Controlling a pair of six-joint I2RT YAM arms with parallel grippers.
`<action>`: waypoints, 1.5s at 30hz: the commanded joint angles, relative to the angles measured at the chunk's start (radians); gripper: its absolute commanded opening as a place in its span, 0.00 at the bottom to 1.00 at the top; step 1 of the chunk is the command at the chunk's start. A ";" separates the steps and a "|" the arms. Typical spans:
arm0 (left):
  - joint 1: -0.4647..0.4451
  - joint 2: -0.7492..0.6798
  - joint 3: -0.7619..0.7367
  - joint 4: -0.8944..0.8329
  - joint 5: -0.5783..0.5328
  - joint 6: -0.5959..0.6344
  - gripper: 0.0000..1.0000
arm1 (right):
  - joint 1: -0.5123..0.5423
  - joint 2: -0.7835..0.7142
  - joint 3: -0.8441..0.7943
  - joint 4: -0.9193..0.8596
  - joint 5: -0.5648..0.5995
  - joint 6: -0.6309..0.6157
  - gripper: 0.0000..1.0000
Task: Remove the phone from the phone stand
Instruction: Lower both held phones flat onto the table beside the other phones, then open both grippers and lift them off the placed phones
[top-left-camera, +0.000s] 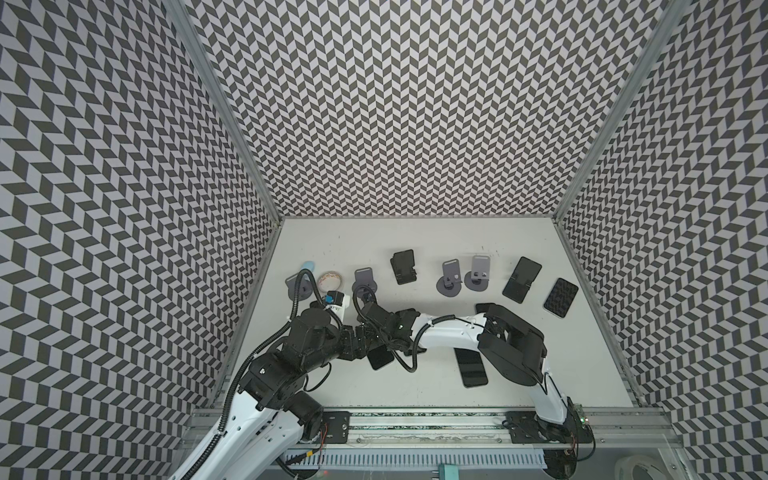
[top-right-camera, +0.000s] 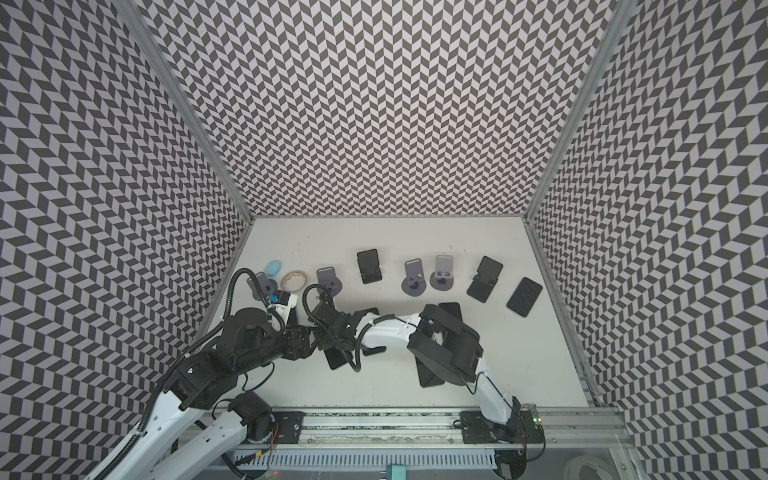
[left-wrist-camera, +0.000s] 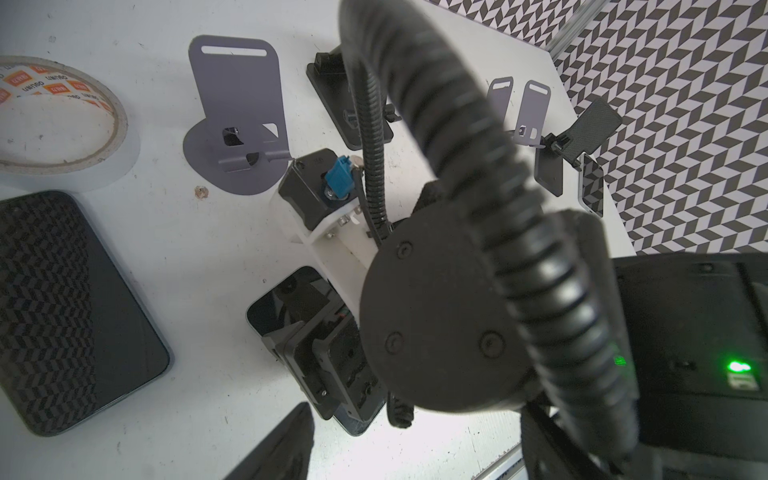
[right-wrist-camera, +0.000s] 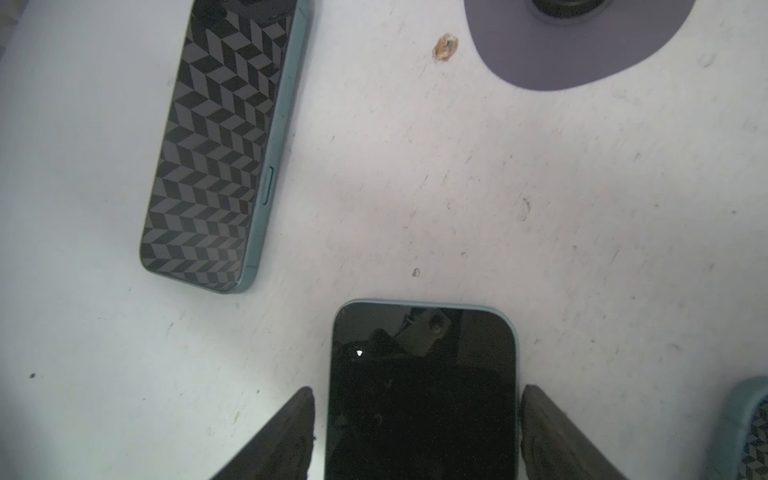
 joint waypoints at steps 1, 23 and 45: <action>-0.001 -0.004 0.002 0.095 0.030 0.003 0.79 | 0.043 0.072 -0.021 -0.079 0.001 0.008 0.75; 0.013 -0.007 0.002 0.093 0.021 0.001 0.79 | 0.056 0.082 0.013 -0.113 0.041 0.001 0.84; 0.022 -0.122 0.016 0.095 -0.092 -0.033 0.79 | 0.058 -0.036 0.009 -0.122 0.076 -0.029 0.89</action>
